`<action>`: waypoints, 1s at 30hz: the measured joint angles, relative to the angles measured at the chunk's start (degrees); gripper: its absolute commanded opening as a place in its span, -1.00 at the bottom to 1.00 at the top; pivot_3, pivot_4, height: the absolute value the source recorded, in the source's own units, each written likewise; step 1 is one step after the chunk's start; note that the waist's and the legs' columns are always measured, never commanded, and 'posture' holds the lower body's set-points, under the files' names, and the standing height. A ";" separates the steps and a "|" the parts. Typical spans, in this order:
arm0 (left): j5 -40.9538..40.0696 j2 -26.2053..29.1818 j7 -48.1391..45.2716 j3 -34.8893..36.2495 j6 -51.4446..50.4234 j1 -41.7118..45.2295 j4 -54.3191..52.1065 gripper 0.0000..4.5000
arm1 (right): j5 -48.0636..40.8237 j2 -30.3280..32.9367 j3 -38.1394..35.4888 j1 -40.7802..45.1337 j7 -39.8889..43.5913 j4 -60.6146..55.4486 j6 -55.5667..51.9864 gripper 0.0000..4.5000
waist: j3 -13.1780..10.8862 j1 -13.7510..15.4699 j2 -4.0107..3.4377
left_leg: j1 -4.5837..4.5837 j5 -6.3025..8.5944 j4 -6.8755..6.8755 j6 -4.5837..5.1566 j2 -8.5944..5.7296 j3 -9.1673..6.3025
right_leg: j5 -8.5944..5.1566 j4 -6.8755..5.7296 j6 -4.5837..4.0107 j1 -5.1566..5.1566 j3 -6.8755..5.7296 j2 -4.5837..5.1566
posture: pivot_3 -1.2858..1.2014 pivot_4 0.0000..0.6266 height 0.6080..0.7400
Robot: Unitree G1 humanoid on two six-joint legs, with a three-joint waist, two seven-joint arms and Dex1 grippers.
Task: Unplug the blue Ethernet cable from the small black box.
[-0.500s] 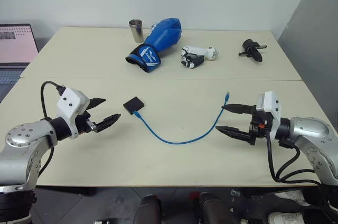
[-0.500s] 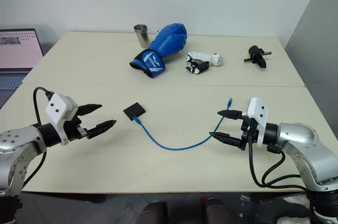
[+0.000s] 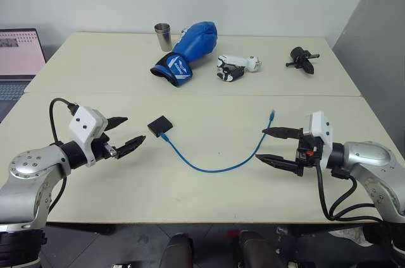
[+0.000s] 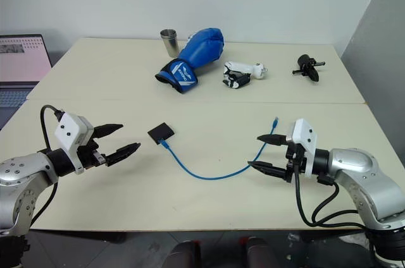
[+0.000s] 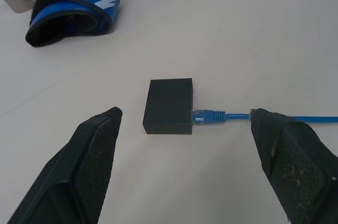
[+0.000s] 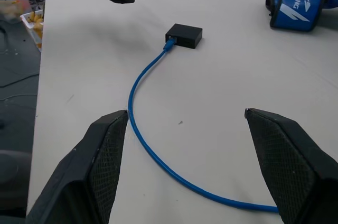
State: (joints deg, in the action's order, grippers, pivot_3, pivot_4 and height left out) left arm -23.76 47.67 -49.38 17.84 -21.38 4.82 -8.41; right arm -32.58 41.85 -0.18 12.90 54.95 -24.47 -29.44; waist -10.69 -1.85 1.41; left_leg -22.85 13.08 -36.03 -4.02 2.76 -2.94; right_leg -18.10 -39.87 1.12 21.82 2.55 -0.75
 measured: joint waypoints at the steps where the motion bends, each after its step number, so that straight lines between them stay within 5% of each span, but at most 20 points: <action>1: 0.00 0.00 -0.01 -0.01 0.00 0.00 0.03 0.83 | 0.24 -0.55 0.83 0.63 -0.16 0.04 0.00 0.66 | 0.00 -0.03 0.00 | 0.00 0.00 0.00 0.00 0.00 0.00 | 0.00 -0.01 0.00 0.01 0.00 0.00 | 0.03 -0.52 1.00; 6: -2.30 0.93 -5.38 0.10 -0.80 -0.01 2.97 0.83 | 6.06 -7.59 9.90 7.29 -3.22 3.63 0.07 0.66 | 0.00 -0.19 0.00 | -0.01 0.00 0.01 0.00 0.03 0.00 | 0.00 -0.06 -0.02 0.08 -0.01 -0.05 | 0.03 -0.52 1.00; 13: -0.89 9.38 -17.97 -0.46 3.72 -0.67 10.36 0.83 | 17.68 -22.19 26.31 18.08 -8.44 15.39 -0.27 0.66 | -0.05 -0.77 -0.07 | -0.16 0.00 0.08 0.00 0.07 0.05 | -0.01 -0.17 -0.10 0.40 0.02 -0.10 | 0.03 -0.52 1.00; 23: 2.18 9.91 -21.48 -2.48 8.50 0.43 13.63 0.83 | 29.97 -37.08 33.91 24.64 -16.77 36.74 2.05 0.66 | -0.01 -0.02 0.00 | -0.27 0.00 0.06 0.00 0.05 0.05 | 0.15 -0.15 -0.37 0.47 -0.04 -0.06 | 0.03 -0.52 1.00; 30: 2.26 9.81 -21.45 -2.79 9.01 0.72 13.27 0.86 | 31.86 -40.50 32.99 26.34 -18.33 40.31 1.64 -0.02 | -0.01 -0.27 0.00 | -0.21 0.00 0.06 0.00 0.08 0.04 | 0.15 -0.24 -0.37 0.46 -0.03 -0.10 | 0.03 -0.52 1.00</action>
State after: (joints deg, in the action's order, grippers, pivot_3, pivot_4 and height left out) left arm -21.49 57.48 -70.84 15.05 -12.37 5.54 4.86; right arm -0.72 1.34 32.81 39.25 36.62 15.84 -27.80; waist -10.70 -2.11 1.42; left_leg -23.06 13.07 -35.97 -4.02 2.85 -2.90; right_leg -17.95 -40.12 0.74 22.28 2.52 -0.85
